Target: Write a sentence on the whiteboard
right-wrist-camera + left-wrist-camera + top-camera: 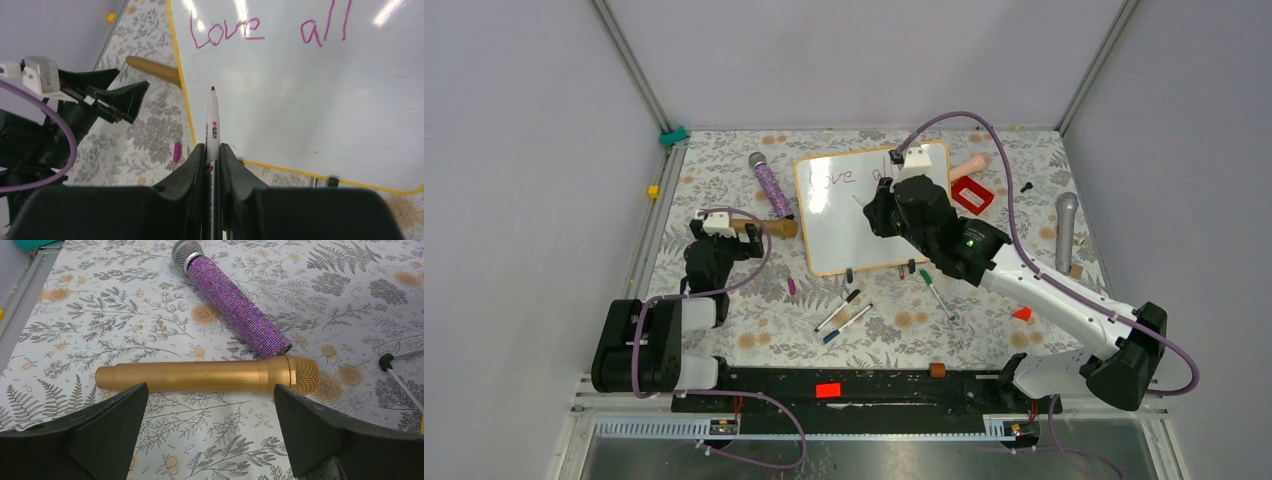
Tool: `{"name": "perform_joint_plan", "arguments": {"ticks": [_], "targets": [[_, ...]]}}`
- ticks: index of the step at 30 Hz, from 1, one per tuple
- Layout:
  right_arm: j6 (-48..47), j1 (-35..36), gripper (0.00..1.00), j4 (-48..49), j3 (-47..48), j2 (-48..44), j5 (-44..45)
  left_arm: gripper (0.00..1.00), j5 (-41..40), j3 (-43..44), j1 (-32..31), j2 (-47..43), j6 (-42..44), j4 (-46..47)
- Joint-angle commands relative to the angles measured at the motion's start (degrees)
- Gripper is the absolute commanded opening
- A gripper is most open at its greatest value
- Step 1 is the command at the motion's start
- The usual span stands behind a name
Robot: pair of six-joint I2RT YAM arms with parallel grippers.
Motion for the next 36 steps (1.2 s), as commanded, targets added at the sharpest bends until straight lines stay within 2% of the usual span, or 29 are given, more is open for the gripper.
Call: {"name": "perform_joint_plan", "arguments": {"ticks": [1,7,14,19,27,36], "targets": [[-4.9,0.5,0.00,1.6,4.7,1.2,8.7,0.99,1.2,0.3,-0.1,-0.6,0.9,3.8],[-6.8,1.1,0.00,5.8,7.9,5.8,10.6,0.99,1.2,0.3,-0.2,-0.6,0.9,3.8],[-8.7,2.5,0.00,2.1,12.1,10.6,8.9,0.99,1.2,0.3,-0.1,-0.6,0.9,3.8],[-8.2,2.6,0.00,-7.7,17.7,14.7,7.4,0.99,1.2,0.3,-0.2,-0.6,0.9,3.8],[-8.2,2.8,0.00,-2.6,12.1,15.4,5.5,0.99,1.2,0.3,-0.1,-0.6,0.9,3.8],[-9.2,5.4,0.00,-5.6,18.5,22.0,7.9,0.99,1.2,0.3,-0.1,-0.6,0.9,3.8]]}}
